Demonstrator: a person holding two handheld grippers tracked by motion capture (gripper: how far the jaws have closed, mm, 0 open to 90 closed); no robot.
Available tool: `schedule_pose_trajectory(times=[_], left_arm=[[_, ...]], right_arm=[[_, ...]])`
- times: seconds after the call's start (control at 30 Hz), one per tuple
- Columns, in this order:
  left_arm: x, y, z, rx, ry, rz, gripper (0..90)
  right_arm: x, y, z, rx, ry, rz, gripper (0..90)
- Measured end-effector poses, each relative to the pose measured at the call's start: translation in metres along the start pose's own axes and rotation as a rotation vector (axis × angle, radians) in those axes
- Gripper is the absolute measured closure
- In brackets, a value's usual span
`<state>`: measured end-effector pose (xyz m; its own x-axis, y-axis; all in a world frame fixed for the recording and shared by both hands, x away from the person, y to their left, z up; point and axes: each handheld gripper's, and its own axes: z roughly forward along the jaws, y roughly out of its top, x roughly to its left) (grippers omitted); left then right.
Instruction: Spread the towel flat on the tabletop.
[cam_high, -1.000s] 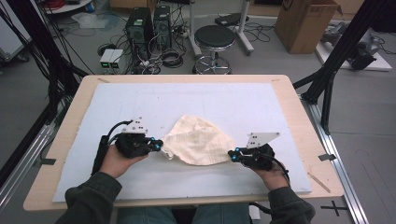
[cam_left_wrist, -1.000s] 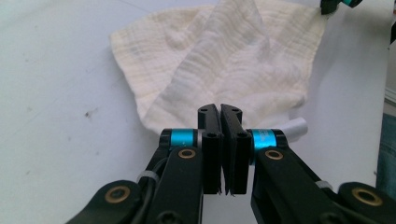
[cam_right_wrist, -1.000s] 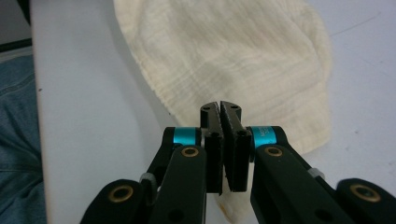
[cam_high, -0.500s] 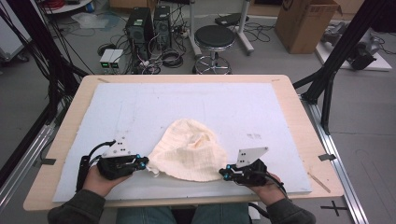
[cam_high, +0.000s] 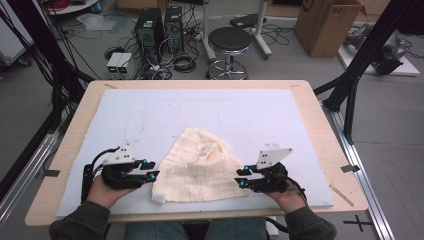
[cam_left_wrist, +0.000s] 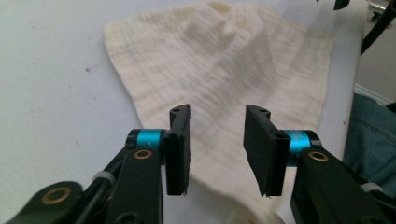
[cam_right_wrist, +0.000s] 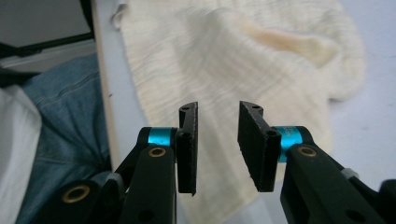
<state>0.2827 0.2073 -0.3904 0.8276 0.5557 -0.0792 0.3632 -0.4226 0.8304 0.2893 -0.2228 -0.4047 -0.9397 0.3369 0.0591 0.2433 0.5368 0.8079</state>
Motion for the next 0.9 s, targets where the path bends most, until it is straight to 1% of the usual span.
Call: schedule_pose_trajectory(times=[0.03, 0.1, 0.17, 0.23, 0.33, 0.4, 0.47, 0.5, 0.53, 0.57, 0.6, 0.67, 0.7, 0.73, 0.83, 0.9], left_arm=[[0.002, 0.003, 0.003, -0.005, 0.003, -0.006, 58.7], [0.008, 0.013, 0.013, -0.016, 0.008, -0.019, 56.5], [0.015, 0.024, 0.026, -0.008, 0.026, -0.024, 55.2], [0.021, 0.035, 0.04, -0.009, 0.029, -0.023, 55.1], [0.03, 0.048, 0.059, 0.017, 0.042, -0.022, 54.5], [0.038, 0.058, 0.075, 0.03, 0.055, -0.042, 54.4], [0.045, 0.064, 0.087, 0.03, 0.063, -0.06, 54.4], [0.048, 0.066, 0.092, 0.027, 0.068, -0.066, 54.4], [0.054, 0.069, 0.099, 0.037, 0.078, -0.084, 54.4], [0.059, 0.072, 0.108, 0.058, 0.085, -0.098, 54.4], [0.062, 0.073, 0.112, 0.072, 0.09, -0.102, 54.4], [0.069, 0.074, 0.124, 0.095, 0.101, -0.117, 54.4], [0.072, 0.074, 0.13, 0.118, 0.109, -0.121, 54.2], [0.075, 0.074, 0.135, 0.139, 0.116, -0.125, 52.9], [0.079, 0.071, 0.147, 0.167, 0.141, -0.128, 50.0], [0.08, 0.068, 0.152, 0.19, 0.148, -0.132, 50.1]], right_arm=[[-0.003, 0.0, 0.0, -0.006, -0.014, 0.01, 66.8], [-0.009, 0.0, 0.001, -0.01, -0.026, 0.025, 65.9], [-0.014, -0.001, 0.003, -0.007, -0.037, 0.04, 65.6], [-0.017, -0.003, 0.004, -0.007, -0.049, 0.039, 65.4], [-0.019, -0.005, 0.005, -0.004, -0.059, 0.044, 64.2], [-0.02, -0.006, 0.005, -0.006, -0.066, 0.053, 63.3], [-0.022, -0.008, 0.003, -0.016, -0.075, 0.05, 62.4], [-0.022, -0.008, 0.003, -0.02, -0.075, 0.055, 62.3], [-0.023, -0.009, 0.002, -0.023, -0.079, 0.057, 61.9], [-0.025, -0.01, 0.001, -0.023, -0.08, 0.067, 61.2], [-0.027, -0.011, 0.002, -0.027, -0.087, 0.072, 60.3], [-0.03, -0.012, 0.002, -0.027, -0.086, 0.081, 57.8], [-0.032, -0.012, 0.003, -0.026, -0.086, 0.092, 56.7], [-0.034, -0.013, 0.004, -0.029, -0.084, 0.089, 54.9], [-0.04, -0.012, 0.008, -0.026, -0.078, 0.096, 50.9], [-0.045, -0.012, 0.012, -0.025, -0.074, 0.1, 49.5]])
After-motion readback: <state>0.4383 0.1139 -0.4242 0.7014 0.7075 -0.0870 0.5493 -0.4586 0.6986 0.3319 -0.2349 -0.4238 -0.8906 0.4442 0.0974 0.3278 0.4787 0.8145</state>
